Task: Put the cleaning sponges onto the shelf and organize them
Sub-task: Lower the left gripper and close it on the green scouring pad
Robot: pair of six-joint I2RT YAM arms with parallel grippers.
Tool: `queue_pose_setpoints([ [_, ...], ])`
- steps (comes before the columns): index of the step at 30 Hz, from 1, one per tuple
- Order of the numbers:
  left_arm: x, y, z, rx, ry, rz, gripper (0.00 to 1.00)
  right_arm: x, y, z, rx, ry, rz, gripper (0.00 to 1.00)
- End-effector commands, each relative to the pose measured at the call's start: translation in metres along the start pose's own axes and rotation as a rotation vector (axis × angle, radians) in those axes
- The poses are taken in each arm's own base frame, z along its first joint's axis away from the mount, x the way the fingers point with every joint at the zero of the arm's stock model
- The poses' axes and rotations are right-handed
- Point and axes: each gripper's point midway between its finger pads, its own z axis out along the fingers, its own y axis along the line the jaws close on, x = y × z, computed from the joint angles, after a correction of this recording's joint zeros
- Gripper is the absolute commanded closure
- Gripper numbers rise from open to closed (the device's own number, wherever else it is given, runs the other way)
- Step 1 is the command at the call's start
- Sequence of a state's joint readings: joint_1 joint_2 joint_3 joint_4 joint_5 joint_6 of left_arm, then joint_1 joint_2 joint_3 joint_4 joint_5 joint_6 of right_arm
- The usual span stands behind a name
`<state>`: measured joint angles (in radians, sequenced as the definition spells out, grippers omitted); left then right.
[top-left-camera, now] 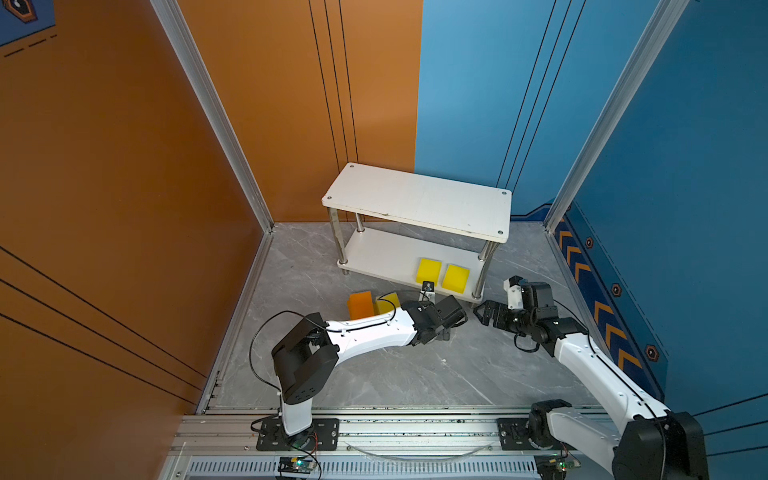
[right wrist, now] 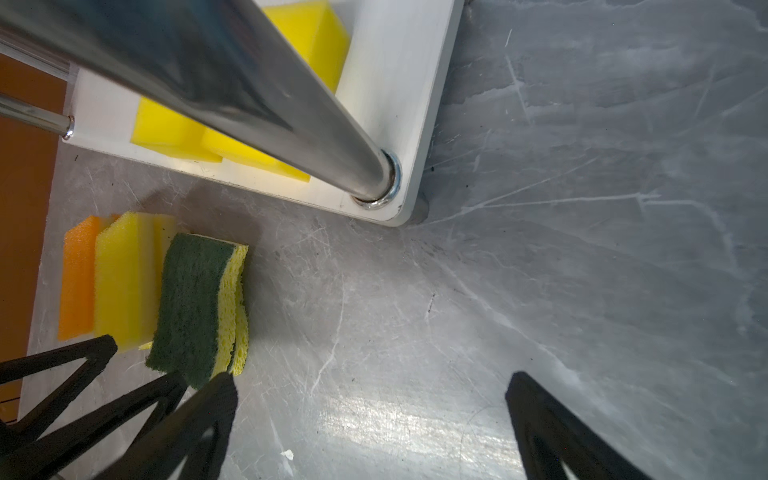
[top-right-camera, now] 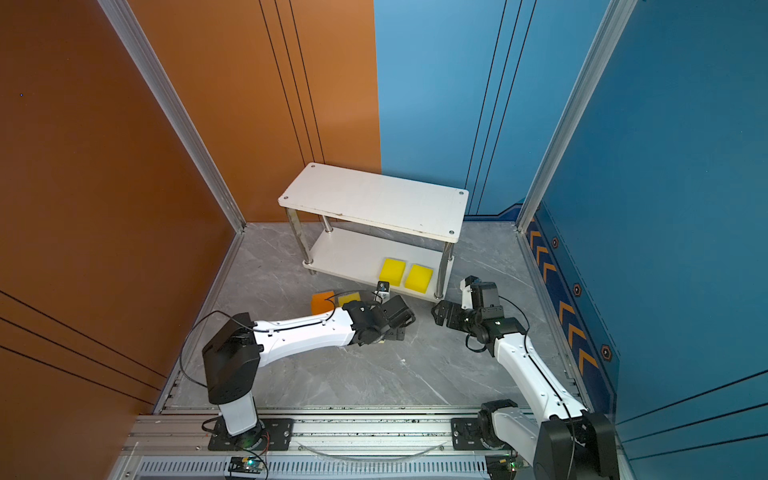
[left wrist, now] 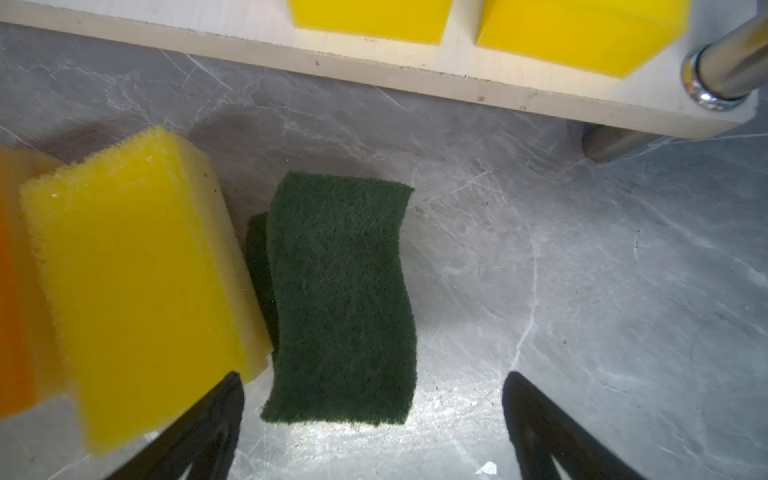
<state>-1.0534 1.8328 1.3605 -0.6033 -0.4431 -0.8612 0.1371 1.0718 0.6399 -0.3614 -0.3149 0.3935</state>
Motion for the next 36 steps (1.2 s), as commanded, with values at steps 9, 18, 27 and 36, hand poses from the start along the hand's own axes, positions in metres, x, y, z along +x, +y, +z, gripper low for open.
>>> queue_pose_setpoints([
  [9, 0.004, 0.001, 0.018, -0.035, 0.077, 0.002, 0.02, 0.001, -0.004, 0.007, -0.004, 0.004, 0.024, 0.00],
  [18, 0.008, 0.007, 0.025, -0.055, 0.098, -0.017, 0.02, 0.002, -0.006, 0.010, -0.002, 0.009, 0.030, 0.00],
  [27, 0.012, 0.008, 0.034, -0.066, 0.120, -0.008, 0.00, 0.002, -0.006, 0.011, -0.003, 0.010, 0.034, 0.00],
  [36, 0.010, 0.009, 0.034, -0.069, 0.116, -0.002, 0.11, 0.002, -0.007, 0.015, -0.007, 0.013, 0.042, 0.01],
])
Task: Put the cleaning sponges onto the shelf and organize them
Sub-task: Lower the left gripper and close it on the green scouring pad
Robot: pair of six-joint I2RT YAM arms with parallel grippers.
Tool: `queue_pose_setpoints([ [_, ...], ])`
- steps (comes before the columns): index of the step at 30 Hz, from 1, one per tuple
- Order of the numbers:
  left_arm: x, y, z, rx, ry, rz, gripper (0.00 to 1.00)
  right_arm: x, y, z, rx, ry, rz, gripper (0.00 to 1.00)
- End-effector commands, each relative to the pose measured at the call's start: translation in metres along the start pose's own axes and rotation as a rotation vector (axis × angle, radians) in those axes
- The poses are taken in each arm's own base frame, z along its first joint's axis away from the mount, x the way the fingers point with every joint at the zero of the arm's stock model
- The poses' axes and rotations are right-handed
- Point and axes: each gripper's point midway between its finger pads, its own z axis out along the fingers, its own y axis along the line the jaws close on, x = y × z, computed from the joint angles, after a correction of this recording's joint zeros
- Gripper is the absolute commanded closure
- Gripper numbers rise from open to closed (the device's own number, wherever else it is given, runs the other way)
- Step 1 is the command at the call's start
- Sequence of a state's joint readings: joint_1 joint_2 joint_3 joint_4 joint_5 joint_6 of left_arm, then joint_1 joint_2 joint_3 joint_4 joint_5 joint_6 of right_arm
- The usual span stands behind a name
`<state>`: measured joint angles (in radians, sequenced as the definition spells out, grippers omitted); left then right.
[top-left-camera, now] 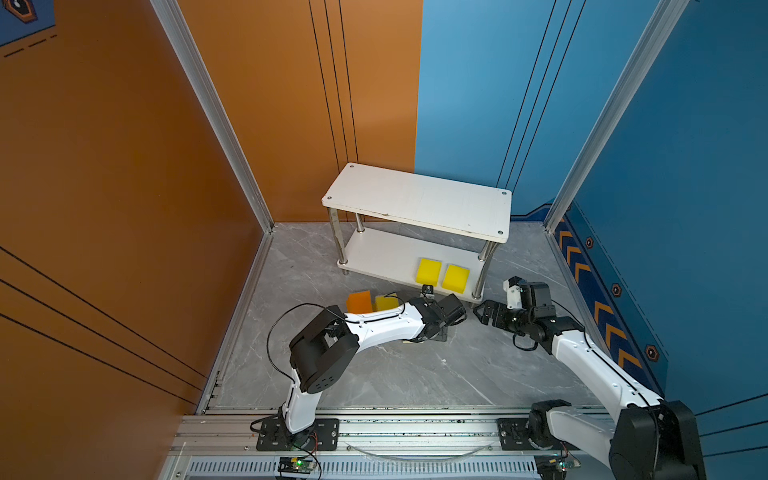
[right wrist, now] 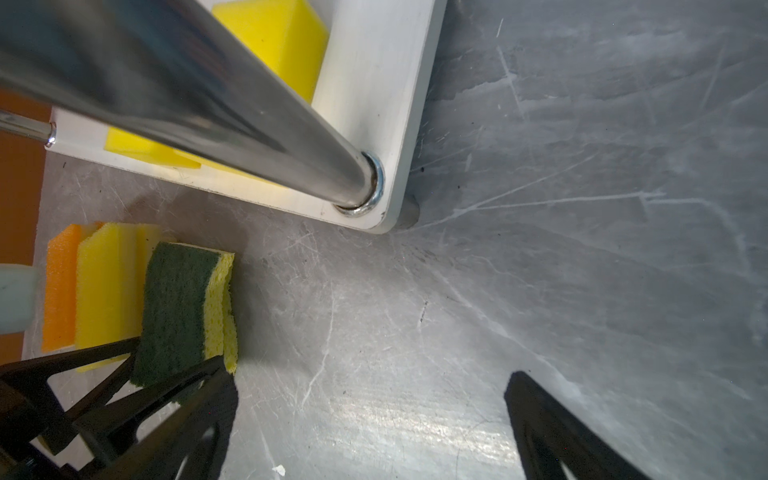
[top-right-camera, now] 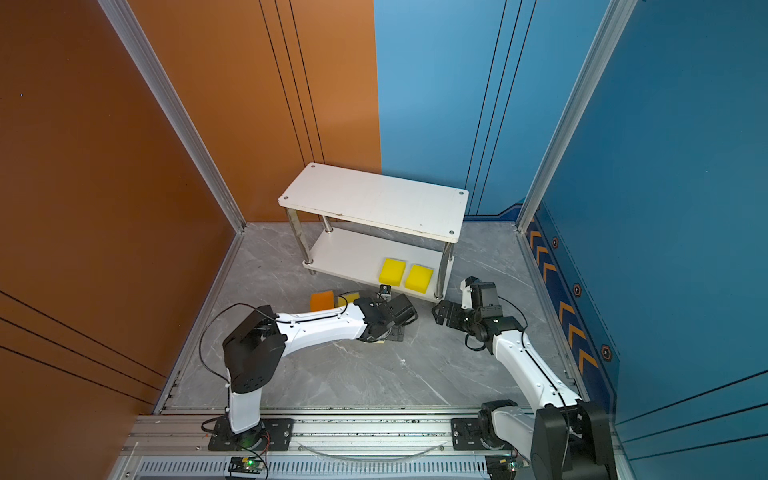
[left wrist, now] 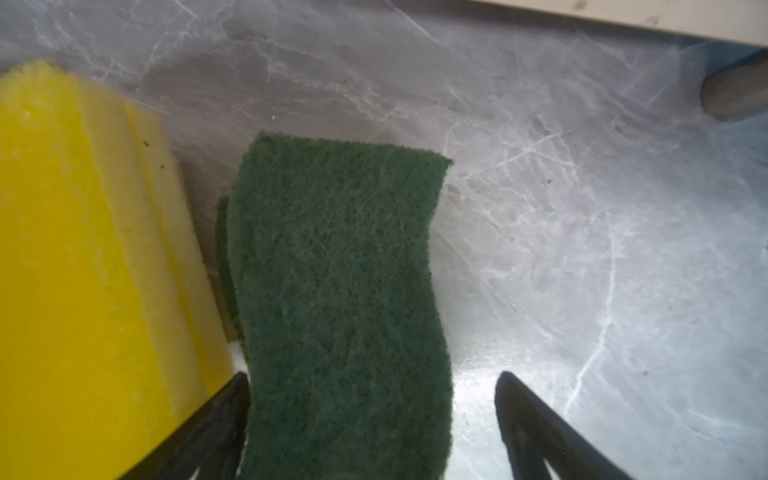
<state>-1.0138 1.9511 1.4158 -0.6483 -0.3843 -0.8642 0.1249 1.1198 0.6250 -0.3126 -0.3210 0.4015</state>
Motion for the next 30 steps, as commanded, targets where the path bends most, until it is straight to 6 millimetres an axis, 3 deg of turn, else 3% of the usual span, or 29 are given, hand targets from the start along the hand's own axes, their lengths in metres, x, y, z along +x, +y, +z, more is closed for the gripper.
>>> queue_pose_setpoints([
  [1, -0.005, 0.003, -0.001, -0.010, 0.007, -0.008, 0.12, 0.001, 0.000, 0.004, -0.014, 0.004, 0.021, 0.01],
  [3, -0.004, 0.003, 0.000, -0.011, 0.011, -0.006, 0.18, 0.002, 0.000, 0.005, -0.014, 0.007, 0.023, 0.01],
  [8, -0.004, 0.001, 0.001, -0.013, 0.011, 0.002, 0.21, 0.002, 0.000, 0.005, -0.019, 0.008, 0.024, 0.01],
  [30, 0.002, 0.014, 0.010, -0.102, 0.018, 0.025, 0.21, 0.004, -0.002, 0.008, -0.020, 0.014, 0.031, 0.01],
])
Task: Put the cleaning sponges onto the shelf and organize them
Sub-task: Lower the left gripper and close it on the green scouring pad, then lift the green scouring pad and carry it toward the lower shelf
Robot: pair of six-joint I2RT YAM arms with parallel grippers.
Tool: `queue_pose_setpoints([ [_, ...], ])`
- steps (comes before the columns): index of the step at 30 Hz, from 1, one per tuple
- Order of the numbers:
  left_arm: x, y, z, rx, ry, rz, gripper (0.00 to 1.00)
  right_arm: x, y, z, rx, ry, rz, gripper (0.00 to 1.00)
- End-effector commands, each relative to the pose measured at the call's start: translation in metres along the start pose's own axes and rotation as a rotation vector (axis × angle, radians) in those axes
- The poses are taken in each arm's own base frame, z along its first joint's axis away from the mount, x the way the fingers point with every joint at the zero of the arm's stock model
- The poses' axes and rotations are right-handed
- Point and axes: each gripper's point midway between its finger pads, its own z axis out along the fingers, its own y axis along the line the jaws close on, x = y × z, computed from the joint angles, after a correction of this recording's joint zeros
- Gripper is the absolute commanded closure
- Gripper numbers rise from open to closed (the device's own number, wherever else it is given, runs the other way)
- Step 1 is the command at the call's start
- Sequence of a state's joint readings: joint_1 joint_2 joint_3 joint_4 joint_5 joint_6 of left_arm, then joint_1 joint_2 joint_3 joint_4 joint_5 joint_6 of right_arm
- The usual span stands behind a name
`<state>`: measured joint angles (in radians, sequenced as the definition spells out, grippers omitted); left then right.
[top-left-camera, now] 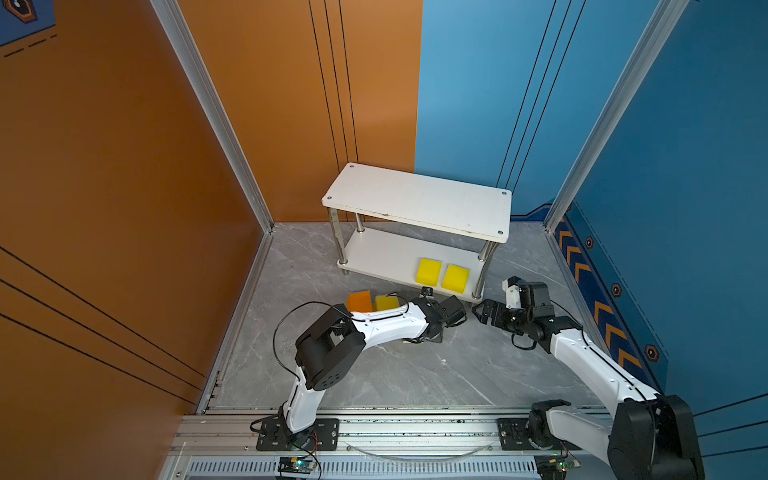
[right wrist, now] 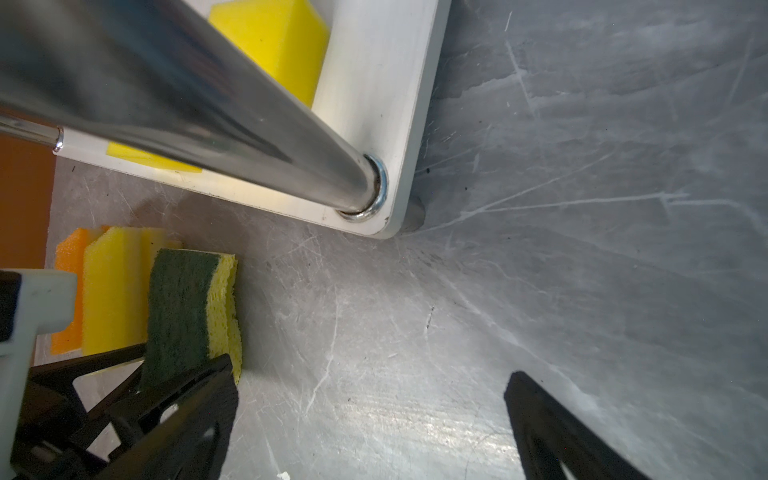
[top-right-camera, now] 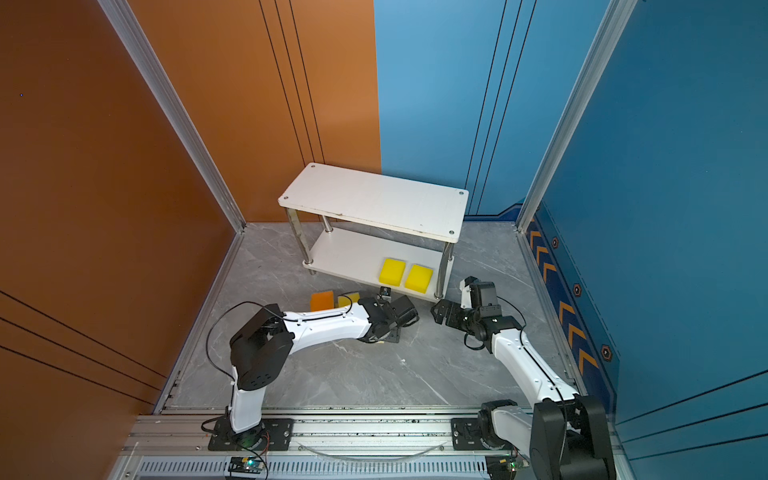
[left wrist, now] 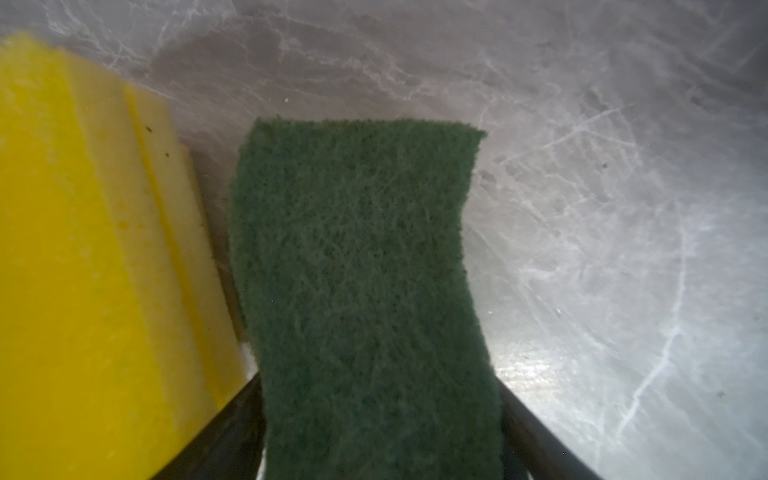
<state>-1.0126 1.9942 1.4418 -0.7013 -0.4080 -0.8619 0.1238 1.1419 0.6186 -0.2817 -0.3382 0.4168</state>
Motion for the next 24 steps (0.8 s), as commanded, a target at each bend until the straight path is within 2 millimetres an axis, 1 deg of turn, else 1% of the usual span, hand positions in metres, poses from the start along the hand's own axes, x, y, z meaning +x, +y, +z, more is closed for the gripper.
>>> queue_pose_setpoints([
  [1, -0.004, 0.007, 0.001, -0.038, -0.005, -0.004, 0.22, 0.005, -0.003, 0.003, -0.004, 0.011, 0.014, 0.01],
  [12, -0.005, 0.004, -0.002, -0.029, -0.009, 0.000, 0.37, 0.005, -0.004, 0.002, -0.003, 0.008, 0.017, 0.01],
  [19, -0.010, 0.001, -0.008, -0.017, -0.024, 0.014, 0.43, 0.005, -0.004, 0.002, -0.003, 0.008, 0.020, 0.01],
  [24, -0.014, 0.002, -0.016, -0.012, -0.048, 0.021, 0.44, 0.005, -0.003, 0.002, -0.010, 0.008, 0.023, 0.01],
])
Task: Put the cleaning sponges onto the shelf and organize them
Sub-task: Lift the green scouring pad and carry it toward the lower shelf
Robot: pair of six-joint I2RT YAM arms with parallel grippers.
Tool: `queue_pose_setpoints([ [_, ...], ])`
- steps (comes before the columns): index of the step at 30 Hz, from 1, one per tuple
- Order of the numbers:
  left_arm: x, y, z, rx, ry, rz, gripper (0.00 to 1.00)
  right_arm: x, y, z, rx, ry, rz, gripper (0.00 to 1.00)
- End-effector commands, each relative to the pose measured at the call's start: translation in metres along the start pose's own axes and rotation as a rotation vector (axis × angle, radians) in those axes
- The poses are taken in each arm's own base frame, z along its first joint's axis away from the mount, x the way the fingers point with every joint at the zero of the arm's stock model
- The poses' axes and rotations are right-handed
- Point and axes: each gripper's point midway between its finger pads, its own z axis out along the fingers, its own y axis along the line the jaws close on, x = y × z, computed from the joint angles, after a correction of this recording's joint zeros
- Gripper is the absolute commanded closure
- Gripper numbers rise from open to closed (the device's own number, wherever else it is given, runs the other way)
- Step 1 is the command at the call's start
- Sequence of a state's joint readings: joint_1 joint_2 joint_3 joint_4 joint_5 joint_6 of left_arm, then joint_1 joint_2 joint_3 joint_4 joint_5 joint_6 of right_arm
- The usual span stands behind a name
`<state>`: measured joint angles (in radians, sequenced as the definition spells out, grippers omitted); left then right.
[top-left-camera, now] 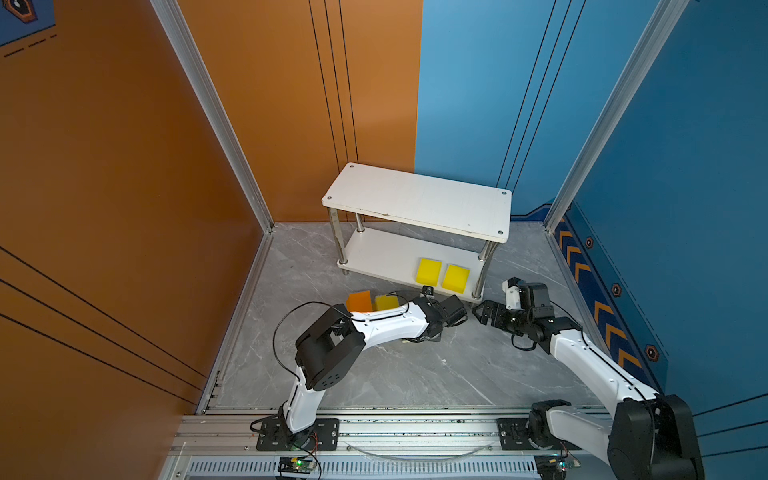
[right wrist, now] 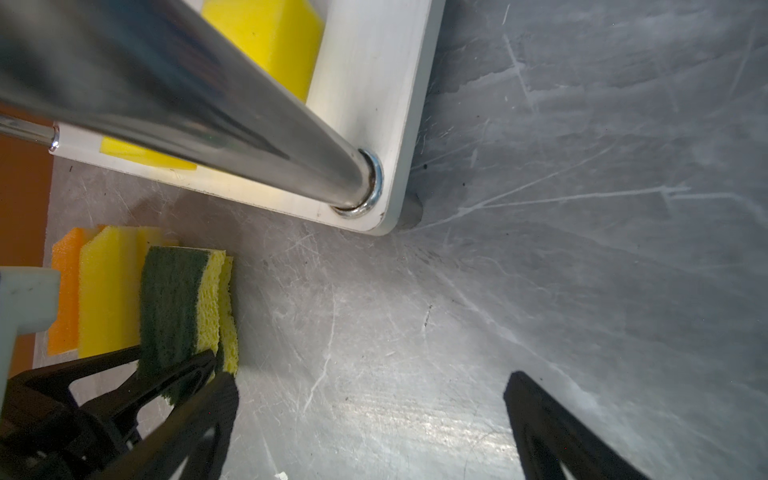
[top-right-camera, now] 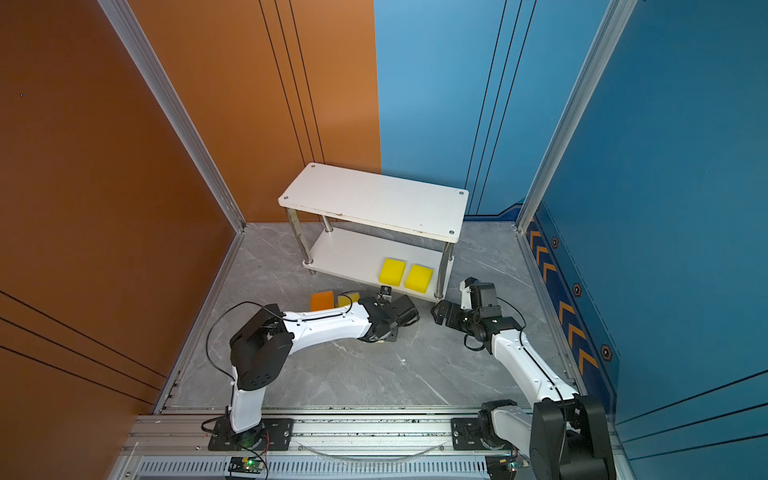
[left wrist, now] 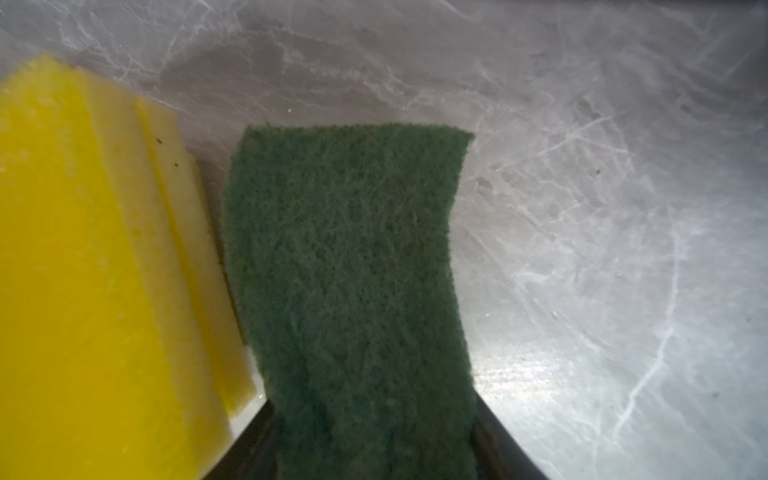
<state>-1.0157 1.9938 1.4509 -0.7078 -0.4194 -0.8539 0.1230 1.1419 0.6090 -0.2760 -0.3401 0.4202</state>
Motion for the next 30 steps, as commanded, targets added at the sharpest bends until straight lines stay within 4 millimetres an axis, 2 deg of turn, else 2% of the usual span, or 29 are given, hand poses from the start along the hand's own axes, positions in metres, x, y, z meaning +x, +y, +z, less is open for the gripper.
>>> queue_pose_setpoints([
  [1, -0.011, 0.002, -0.015, -0.005, -0.040, 0.013, 0.44, 0.002, -0.001, 0.000, -0.012, 0.002, 0.019, 0.01],
  [9, -0.017, 0.004, -0.031, 0.012, -0.077, 0.027, 0.44, 0.004, 0.010, -0.001, -0.070, 0.018, 0.018, 0.01],
  [17, -0.028, 0.004, -0.049, 0.035, -0.120, 0.036, 0.44, 0.010, 0.034, -0.004, -0.204, 0.055, 0.003, 0.00],
  [25, -0.032, 0.013, -0.061, 0.038, -0.150, 0.023, 0.44, 0.013, 0.057, -0.008, -0.347, 0.081, 0.010, 0.00],
  [30, -0.036, 0.018, -0.068, 0.037, -0.169, 0.017, 0.44, 0.016, 0.061, -0.007, -0.369, 0.097, 0.015, 0.00],
])
